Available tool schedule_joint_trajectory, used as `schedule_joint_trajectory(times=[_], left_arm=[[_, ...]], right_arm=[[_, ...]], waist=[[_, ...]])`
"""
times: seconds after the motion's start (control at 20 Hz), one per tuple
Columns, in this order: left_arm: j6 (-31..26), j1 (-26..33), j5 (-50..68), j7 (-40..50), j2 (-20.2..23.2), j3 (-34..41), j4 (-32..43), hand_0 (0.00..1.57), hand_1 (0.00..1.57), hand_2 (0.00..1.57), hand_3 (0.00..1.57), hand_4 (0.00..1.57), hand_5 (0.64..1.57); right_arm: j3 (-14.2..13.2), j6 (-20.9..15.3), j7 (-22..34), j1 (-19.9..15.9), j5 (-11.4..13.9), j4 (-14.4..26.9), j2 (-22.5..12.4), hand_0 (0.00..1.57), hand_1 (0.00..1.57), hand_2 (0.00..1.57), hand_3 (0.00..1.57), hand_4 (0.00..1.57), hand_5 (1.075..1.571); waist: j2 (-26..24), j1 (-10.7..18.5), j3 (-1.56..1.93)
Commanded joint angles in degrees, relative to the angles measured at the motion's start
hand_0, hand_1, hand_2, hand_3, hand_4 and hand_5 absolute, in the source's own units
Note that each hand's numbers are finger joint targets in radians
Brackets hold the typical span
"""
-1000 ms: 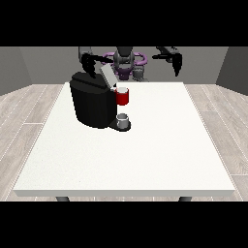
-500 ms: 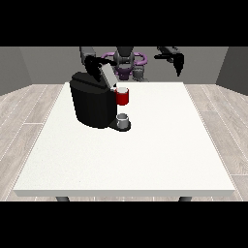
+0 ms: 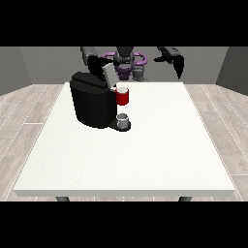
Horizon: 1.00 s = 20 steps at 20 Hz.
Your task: Insert the coffee pod into the coffee machine and close the lid
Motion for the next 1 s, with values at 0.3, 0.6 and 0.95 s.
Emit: schedule_joint_trajectory(times=[0.3, 0.6, 0.95], left_arm=[[1.8, 1.2, -0.7, -2.4, -0.5, -0.8, 1.7, 0.0, 0.0, 0.0, 0.0, 0.13, 1.571], [-0.8, -0.4, 2.0, -2.2, 2.5, 1.2, 3.0, 0.0, 0.0, 0.0, 0.0, 0.16, 1.571], [1.3, 0.4, 0.6, -2.7, 1.6, -0.4, 2.6, 0.0, 0.0, 0.0, 0.0, 0.0, 1.571]], right_arm=[[3.4, 0.0, 1.0, -3.2, 3.8, 1.8, 1.3, 0.0, 0.0, 0.0, 0.0, 0.14, 1.571], [3.4, 1.1, 3.0, -8.3, 5.4, 3.2, 0.1, 0.0, 0.0, 0.0, 0.0, 0.15, 1.571], [4.0, 0.5, 1.8, -8.4, 6.2, 3.4, 3.3, 0.0, 0.0, 0.0, 0.0, 0.12, 1.571]], waist=[[0.4, 0.0, 0.1], [1.5, 0.7, 0.1], [-0.4, 0.2, 0.11]])
